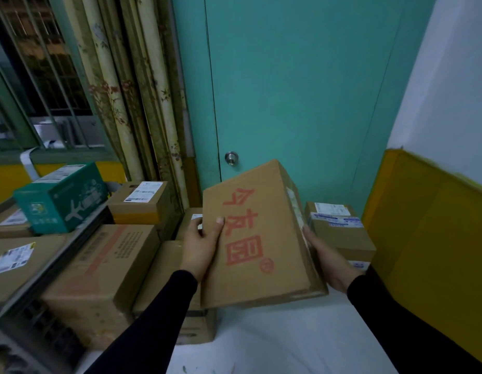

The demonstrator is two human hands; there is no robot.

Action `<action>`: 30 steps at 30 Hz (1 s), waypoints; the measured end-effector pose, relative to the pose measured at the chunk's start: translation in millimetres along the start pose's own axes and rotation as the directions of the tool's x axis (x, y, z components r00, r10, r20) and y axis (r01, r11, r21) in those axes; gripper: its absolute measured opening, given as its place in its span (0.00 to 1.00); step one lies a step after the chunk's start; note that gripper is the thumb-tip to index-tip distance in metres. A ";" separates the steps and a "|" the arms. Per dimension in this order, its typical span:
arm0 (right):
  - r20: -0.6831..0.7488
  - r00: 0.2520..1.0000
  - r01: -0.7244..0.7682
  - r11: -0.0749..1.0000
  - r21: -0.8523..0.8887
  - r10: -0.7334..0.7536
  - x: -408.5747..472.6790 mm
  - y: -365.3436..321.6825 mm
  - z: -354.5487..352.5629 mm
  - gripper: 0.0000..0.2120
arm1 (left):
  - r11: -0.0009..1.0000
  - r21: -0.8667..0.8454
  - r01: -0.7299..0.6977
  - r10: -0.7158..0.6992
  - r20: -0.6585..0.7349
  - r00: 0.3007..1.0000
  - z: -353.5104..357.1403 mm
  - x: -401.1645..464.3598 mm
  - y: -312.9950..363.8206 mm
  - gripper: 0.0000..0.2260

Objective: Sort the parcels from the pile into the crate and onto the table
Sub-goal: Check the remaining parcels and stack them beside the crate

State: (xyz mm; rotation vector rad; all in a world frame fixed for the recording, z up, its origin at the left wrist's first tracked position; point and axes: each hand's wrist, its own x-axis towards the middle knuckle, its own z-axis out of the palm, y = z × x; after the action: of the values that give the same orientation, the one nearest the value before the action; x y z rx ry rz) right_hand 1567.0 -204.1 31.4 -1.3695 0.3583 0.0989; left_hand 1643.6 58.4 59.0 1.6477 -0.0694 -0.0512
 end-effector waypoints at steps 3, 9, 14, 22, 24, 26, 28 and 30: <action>-0.036 0.997 -0.065 0.986 0.156 0.071 -7.0 -0.8 -3.1 0.26 | 0.970 0.228 -0.079 0.097 -0.070 0.993 3.1 3.4 -9.6 0.23; 0.033 0.989 -0.148 0.950 0.274 0.144 -11.4 3.0 -5.6 0.18 | 0.844 0.537 -0.019 -0.059 0.128 0.990 24.1 -1.9 -24.3 0.28; -0.026 0.997 -0.059 0.958 0.280 0.069 -9.4 -2.0 -11.3 0.16 | 0.963 0.268 0.013 -0.102 0.320 0.942 58.8 -16.0 -3.6 0.45; -0.148 0.966 0.221 0.974 0.043 -0.212 -11.9 -18.1 6.9 0.10 | 0.976 -0.181 0.123 -0.061 0.315 0.947 81.0 -23.3 4.2 0.19; -0.151 0.958 0.245 0.969 0.004 -0.242 -12.8 -16.4 9.6 0.08 | 0.982 -0.148 0.117 -0.074 0.264 0.962 80.5 -24.1 2.1 0.12; -0.147 0.958 0.248 0.969 0.000 -0.245 -13.8 -14.1 11.5 0.09 | 0.985 -0.112 0.135 -0.103 0.252 0.962 79.2 -22.1 -0.2 0.10; -0.142 0.961 0.238 0.971 -0.002 -0.236 -12.9 -11.5 13.2 0.13 | 0.987 -0.088 0.138 -0.111 0.256 0.960 76.9 -20.8 -1.0 0.09; -0.150 0.961 0.234 0.972 -0.002 -0.231 -11.8 -8.9 16.1 0.15 | 0.984 -0.094 0.153 -0.125 0.253 0.959 74.8 -20.8 -2.3 0.09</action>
State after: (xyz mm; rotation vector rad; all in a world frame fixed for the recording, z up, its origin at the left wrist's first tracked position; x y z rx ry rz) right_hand 1561.5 -188.7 45.9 -1.3973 0.3194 -0.2018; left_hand 1617.2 -14.2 50.7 1.5246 -0.1375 -0.3621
